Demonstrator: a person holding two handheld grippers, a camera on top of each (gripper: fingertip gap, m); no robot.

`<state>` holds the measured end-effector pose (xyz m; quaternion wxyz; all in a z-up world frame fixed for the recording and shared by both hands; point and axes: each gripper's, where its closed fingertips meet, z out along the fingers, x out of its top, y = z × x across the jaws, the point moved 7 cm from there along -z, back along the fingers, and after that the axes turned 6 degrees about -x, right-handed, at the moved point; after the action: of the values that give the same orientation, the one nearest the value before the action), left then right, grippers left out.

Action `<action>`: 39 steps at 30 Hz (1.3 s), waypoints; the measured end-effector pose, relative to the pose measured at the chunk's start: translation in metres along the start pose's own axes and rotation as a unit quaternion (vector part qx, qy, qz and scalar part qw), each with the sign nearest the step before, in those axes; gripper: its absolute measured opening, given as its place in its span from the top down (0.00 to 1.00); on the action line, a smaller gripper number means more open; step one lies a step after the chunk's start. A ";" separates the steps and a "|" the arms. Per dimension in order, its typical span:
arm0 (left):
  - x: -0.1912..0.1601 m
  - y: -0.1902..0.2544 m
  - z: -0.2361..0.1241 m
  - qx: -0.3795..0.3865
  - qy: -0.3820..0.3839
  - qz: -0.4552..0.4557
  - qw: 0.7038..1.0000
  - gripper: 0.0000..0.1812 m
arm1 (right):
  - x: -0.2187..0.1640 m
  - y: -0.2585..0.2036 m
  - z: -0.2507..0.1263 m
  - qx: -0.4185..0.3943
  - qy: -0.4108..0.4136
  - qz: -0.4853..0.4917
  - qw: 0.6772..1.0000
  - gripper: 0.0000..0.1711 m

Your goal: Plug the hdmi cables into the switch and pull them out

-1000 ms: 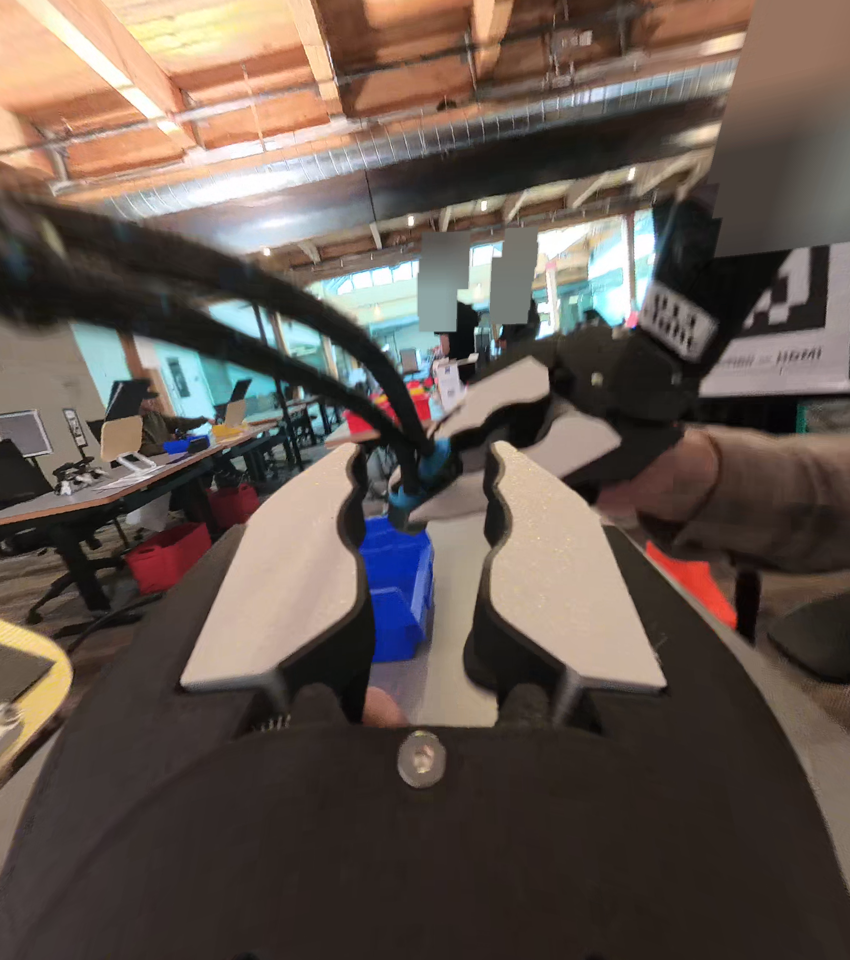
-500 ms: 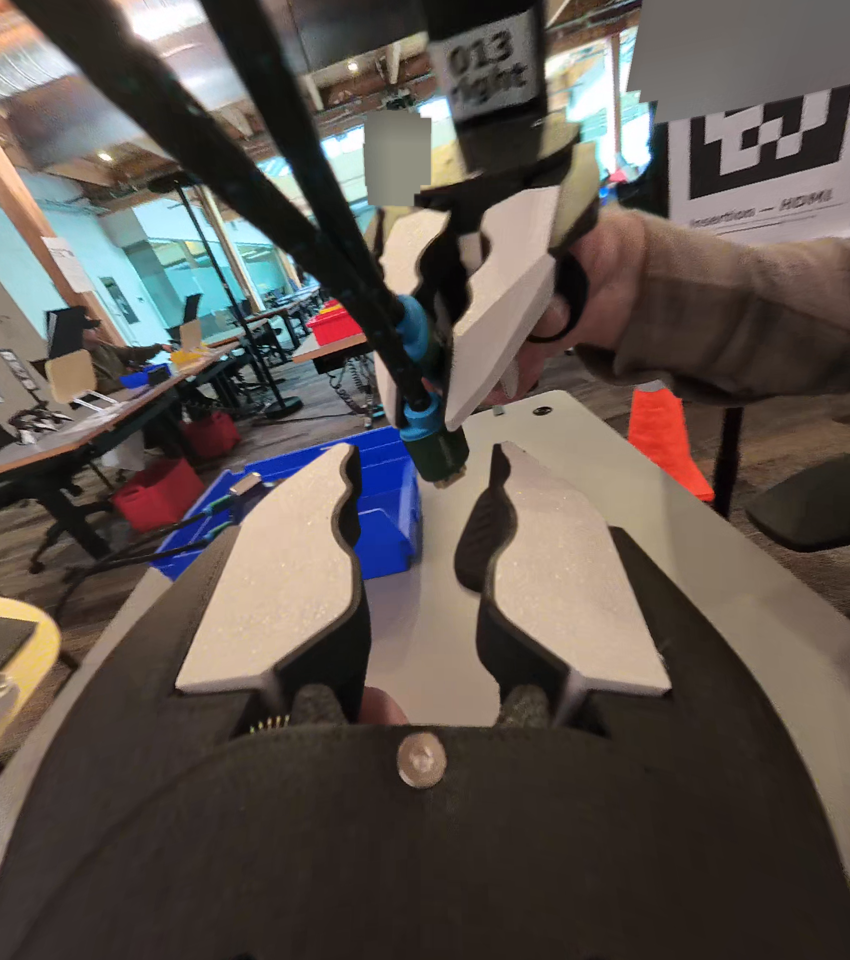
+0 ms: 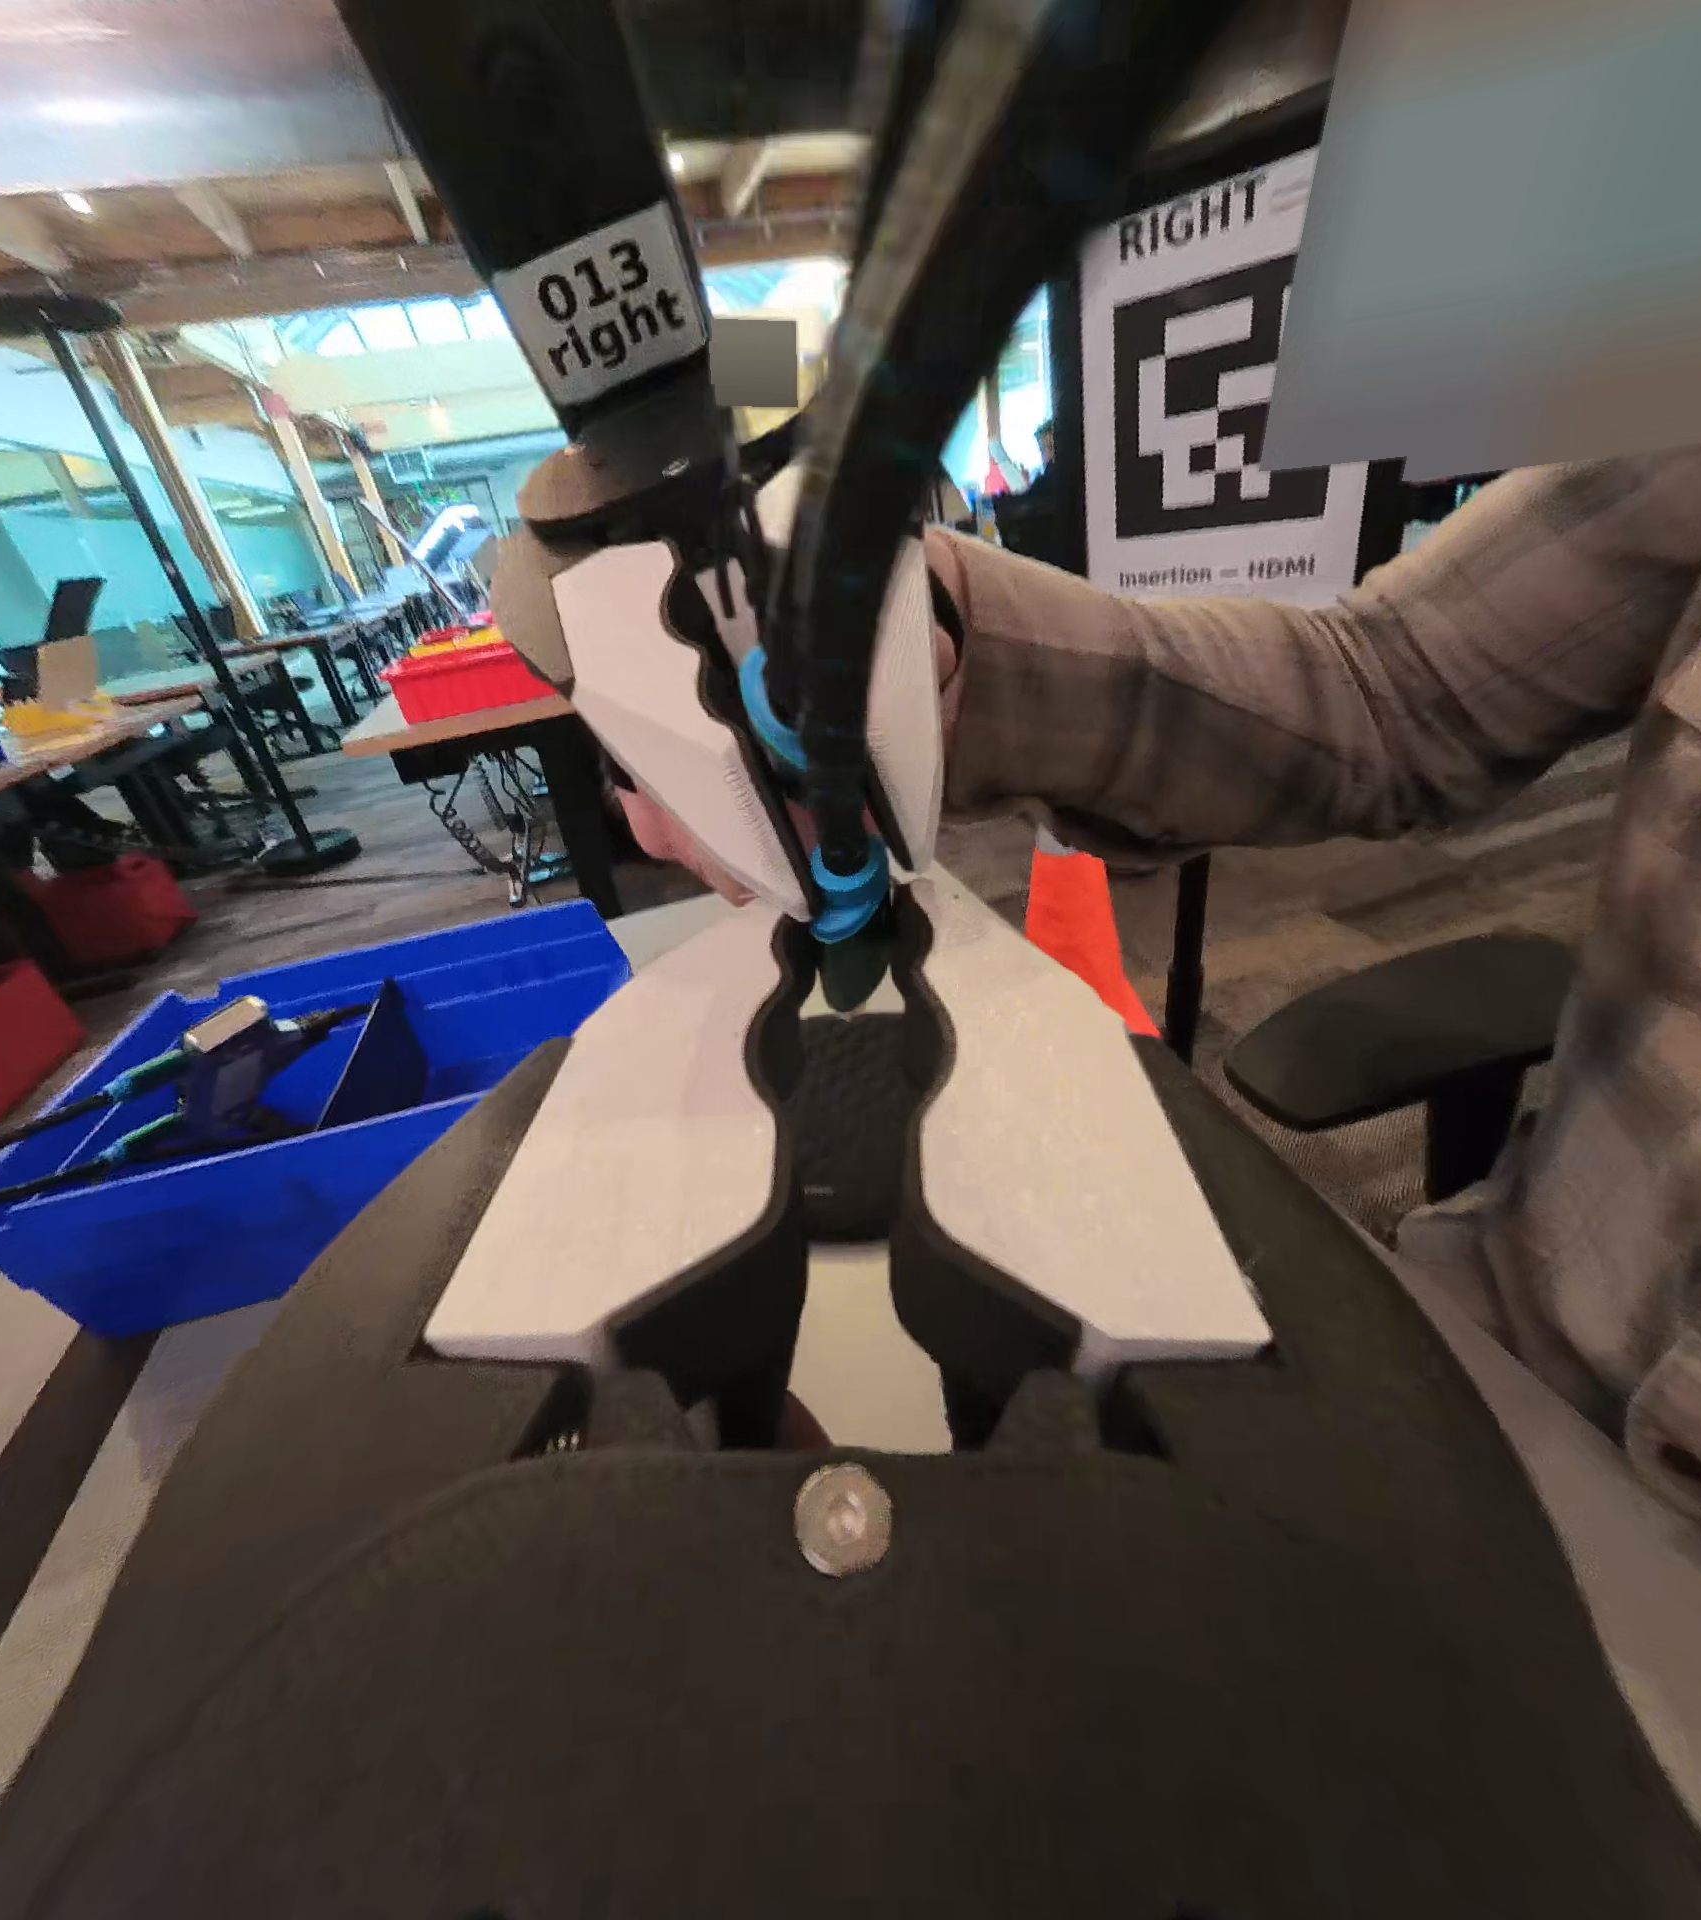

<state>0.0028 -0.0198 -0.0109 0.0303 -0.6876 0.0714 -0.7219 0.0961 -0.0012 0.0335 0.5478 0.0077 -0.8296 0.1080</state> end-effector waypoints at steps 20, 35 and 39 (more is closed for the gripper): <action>0.026 -0.011 -0.034 0.078 0.108 0.025 0.991 0.93 | -0.056 -0.031 -0.003 -0.256 -0.074 -0.240 0.934 0.79; 0.029 0.001 -0.021 0.013 0.206 0.020 0.978 0.93 | -0.008 -0.033 0.014 -0.295 0.161 -0.148 0.930 0.91; 0.037 0.010 -0.023 0.009 0.194 0.059 0.979 0.93 | -0.001 -0.034 0.003 -0.201 0.247 -0.057 0.946 0.96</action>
<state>-0.0225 -0.0335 0.0229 0.0648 -0.5284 0.1095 -0.8394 0.0987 -0.0350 0.0372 0.7312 -0.0825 -0.6706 -0.0939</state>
